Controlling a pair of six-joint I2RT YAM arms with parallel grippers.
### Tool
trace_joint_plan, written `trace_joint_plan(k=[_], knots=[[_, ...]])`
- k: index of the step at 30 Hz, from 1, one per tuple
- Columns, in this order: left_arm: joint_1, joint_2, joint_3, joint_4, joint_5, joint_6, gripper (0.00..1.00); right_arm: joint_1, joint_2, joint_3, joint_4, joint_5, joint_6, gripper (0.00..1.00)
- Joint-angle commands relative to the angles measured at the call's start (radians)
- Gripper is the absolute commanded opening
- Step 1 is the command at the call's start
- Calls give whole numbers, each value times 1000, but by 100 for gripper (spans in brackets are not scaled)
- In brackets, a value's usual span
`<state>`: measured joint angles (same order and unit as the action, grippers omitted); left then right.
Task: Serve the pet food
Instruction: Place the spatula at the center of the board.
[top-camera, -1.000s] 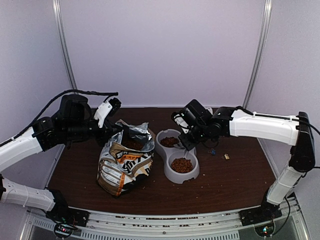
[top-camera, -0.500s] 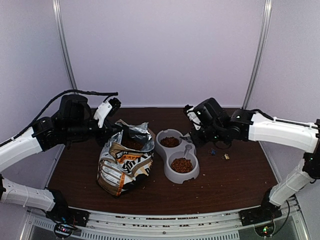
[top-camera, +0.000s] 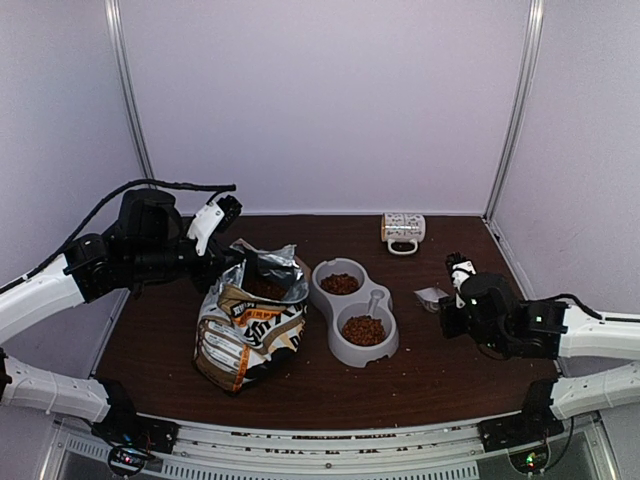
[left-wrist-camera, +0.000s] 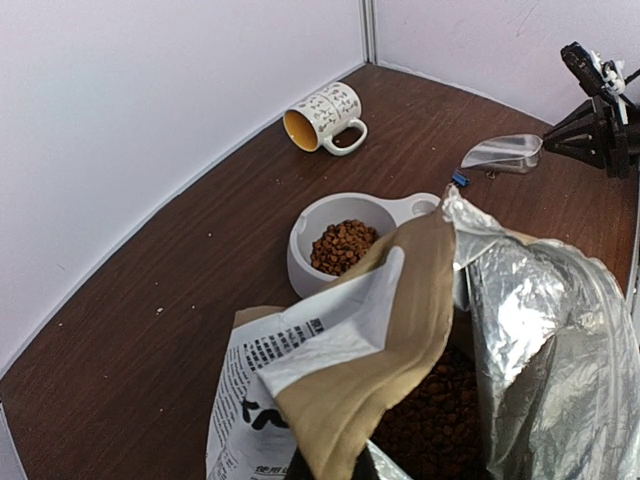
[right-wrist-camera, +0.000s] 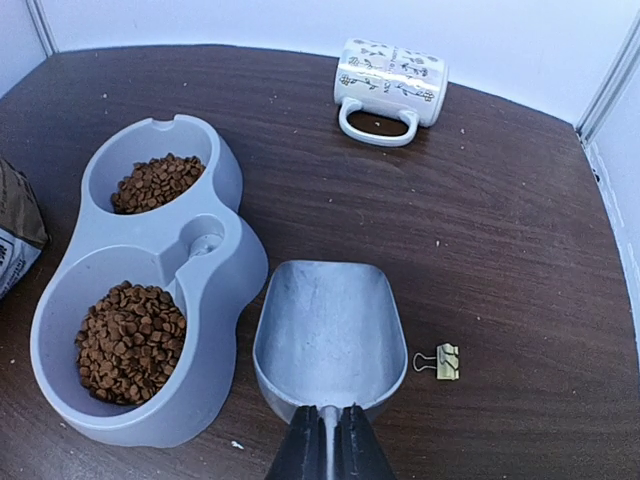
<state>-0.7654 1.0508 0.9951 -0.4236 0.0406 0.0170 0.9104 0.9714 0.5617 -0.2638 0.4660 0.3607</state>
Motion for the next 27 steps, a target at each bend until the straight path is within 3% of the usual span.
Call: trace_joint_plan(k=[1, 15, 27], knots=[[12, 0, 26, 91, -32, 25, 0, 9, -100, -89, 104, 45, 124, 0], [13, 1, 27, 91, -33, 26, 0, 199, -172, -210, -29, 159, 432, 0], [13, -5, 27, 89, -30, 27, 0, 214, -72, -311, 95, 74, 553, 2]])
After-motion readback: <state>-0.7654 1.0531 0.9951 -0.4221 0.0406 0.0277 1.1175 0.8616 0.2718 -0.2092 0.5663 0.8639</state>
